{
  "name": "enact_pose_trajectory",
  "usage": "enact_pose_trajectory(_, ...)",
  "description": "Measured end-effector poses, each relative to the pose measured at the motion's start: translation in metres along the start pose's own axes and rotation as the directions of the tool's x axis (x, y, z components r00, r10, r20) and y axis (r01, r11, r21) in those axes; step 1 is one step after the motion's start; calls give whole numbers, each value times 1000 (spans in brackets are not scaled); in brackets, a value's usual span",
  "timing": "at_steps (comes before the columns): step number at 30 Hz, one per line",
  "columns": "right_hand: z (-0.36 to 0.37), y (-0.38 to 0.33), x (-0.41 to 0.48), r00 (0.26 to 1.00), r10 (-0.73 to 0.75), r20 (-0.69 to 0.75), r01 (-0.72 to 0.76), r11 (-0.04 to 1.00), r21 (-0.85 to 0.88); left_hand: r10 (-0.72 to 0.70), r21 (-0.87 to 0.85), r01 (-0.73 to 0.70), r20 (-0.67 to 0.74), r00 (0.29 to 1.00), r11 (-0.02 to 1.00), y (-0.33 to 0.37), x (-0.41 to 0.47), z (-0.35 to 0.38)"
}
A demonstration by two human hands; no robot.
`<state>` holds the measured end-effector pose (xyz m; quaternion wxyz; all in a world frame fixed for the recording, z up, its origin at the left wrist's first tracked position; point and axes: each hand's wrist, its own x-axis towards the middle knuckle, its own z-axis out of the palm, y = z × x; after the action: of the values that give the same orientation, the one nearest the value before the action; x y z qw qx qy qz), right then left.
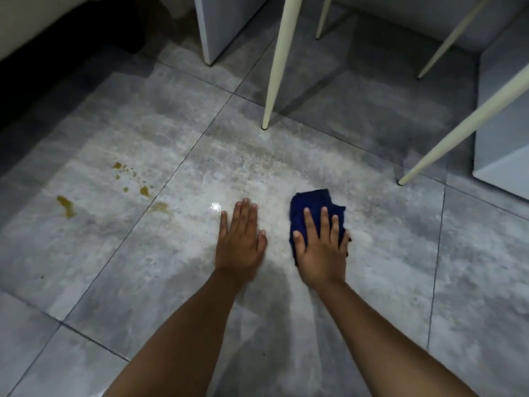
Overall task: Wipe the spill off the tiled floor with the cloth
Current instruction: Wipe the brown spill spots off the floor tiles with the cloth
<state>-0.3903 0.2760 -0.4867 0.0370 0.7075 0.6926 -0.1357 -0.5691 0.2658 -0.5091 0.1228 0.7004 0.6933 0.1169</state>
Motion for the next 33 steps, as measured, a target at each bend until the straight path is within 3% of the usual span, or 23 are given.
enact_pose_trajectory(2, -8, 17, 6, 992, 125, 9, -126, 992, 33, 37, -19, -37, 5, 999, 999, 5, -5, 0)
enact_pose_trajectory(4, -7, 19, -7, 964, 254, -79, -247, 965, 94, 58, -25, -58, -31, 998, 998, 7, 3, -4)
enact_pose_trajectory(6, 4, -1, -38, 943, 295, -157, -277, 953, 124, 58, -16, -59, -87, 995, 998, 0, 11, -7)
enact_pose_trajectory(10, 14, -13, -55, 995, -12, -100, 18, 998, 63, 37, 7, -37, -160, 986, 999, -12, 7, -5)
enact_pose_trajectory(12, 2, 15, -27, 993, -61, -98, 60, 998, -19, 57, -15, -60, -147, 988, 998, -3, 3, -2)
enact_pose_trajectory(14, -12, 42, 1, 991, 90, -97, -91, 996, -13, 94, -26, -98, -135, 986, 995, 2, 0, 0)
enact_pose_trajectory(17, -9, 45, -3, 926, 368, -87, -357, 926, 119, 91, -23, -95, -127, 988, 995, -5, -4, -1)
enact_pose_trajectory(19, 6, 20, -34, 901, 417, -117, -402, 906, 134, 88, -21, -91, -131, 988, 996, -9, -4, -2)
enact_pose_trajectory(22, 16, -9, -65, 962, 237, -139, -223, 969, 103, 72, -27, -76, -110, 991, 997, -7, -2, -3)
enact_pose_trajectory(25, 5, 3, -32, 994, 60, -90, -59, 998, 11, 70, -42, -74, -79, 994, 996, -2, -9, -1)
enact_pose_trajectory(30, 2, 1, -14, 939, 322, -122, -304, 941, 146, 69, -26, -72, -85, 994, 997, -6, 1, -7)
enact_pose_trajectory(31, 9, -11, -30, 931, 338, -138, -314, 934, 170, 67, -21, -69, -81, 994, 997, -8, 3, -7)
enact_pose_trajectory(33, 23, -33, -62, 965, 225, -134, -206, 968, 143, 63, -18, -64, -51, 997, 998, -12, 0, -3)
